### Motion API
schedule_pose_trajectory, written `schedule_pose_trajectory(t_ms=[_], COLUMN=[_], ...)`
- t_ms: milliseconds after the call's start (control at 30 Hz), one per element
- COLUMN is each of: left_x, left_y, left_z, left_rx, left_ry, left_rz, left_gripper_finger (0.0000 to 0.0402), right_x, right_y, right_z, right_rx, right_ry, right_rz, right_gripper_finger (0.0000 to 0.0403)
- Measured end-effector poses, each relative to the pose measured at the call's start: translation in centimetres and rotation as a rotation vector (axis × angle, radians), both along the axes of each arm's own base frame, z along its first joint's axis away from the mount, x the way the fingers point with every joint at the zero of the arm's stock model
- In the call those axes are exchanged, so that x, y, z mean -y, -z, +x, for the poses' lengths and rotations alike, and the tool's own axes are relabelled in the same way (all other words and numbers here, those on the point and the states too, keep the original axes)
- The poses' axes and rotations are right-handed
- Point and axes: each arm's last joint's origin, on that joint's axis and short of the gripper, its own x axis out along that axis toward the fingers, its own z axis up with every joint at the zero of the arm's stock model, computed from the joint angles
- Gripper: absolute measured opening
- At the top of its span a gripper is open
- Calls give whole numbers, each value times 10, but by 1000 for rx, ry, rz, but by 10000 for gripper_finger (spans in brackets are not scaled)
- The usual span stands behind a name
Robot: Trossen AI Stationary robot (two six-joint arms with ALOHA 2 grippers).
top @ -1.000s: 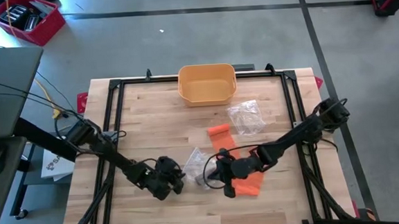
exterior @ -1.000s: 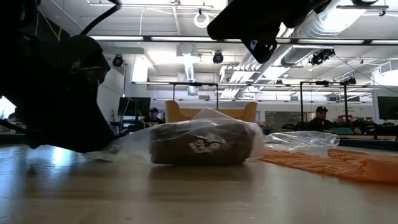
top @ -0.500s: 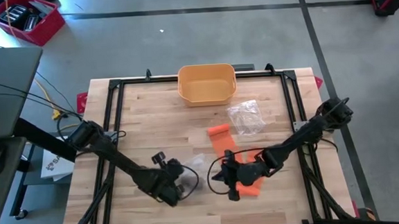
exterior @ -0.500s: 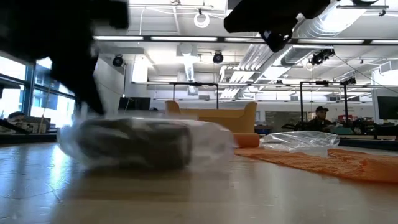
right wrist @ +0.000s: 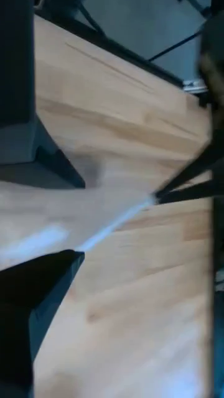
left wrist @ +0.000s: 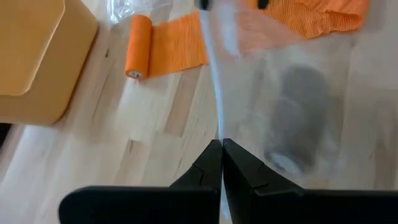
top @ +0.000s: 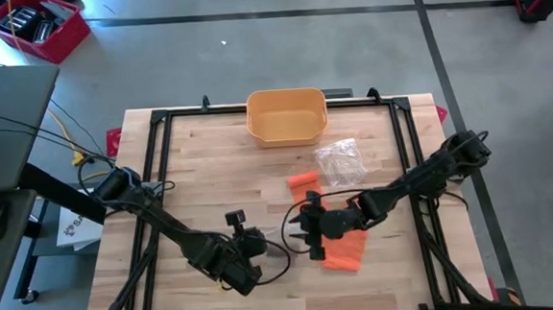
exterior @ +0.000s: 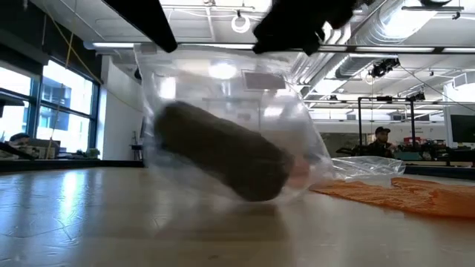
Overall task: Roll bandage
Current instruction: Put the bottom transparent zip bag with the rolled brown bandage into the yellow bin
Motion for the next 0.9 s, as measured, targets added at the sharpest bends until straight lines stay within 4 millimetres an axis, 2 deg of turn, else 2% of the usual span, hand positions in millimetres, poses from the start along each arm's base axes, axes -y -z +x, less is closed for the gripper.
schedule_pose_trajectory(t_ms=[67,200,267,400,567,733,833,900], left_x=[0,1,1,3,3,1,-8,-18], left_y=[1,0,0,-1,-2,-3,-11,-22], left_z=[0,1,1,4,5,5,-2,-14], left_rx=[-2,4,5,24,48,83,68,56], left_ry=[-1,15,15,33,23,1,-47,-97], left_rz=[-5,-2,-4,-4,-3,52,49,77], left_gripper_finger=[0,0,0,0,0,8,34,58], right_x=[-1,4,10,18,18,18,27,40], right_y=[-9,-25,-25,-12,1,4,-2,-16], right_z=[4,11,16,24,29,30,31,32], right_rx=[27,32,13,-40,-77,-77,-71,-75], right_ry=[-24,-56,-92,-176,-231,-189,-100,-15], right_rz=[-44,-104,-99,-75,-113,-146,-166,-174], right_gripper_finger=[176,182,179,165,112,15,9,3])
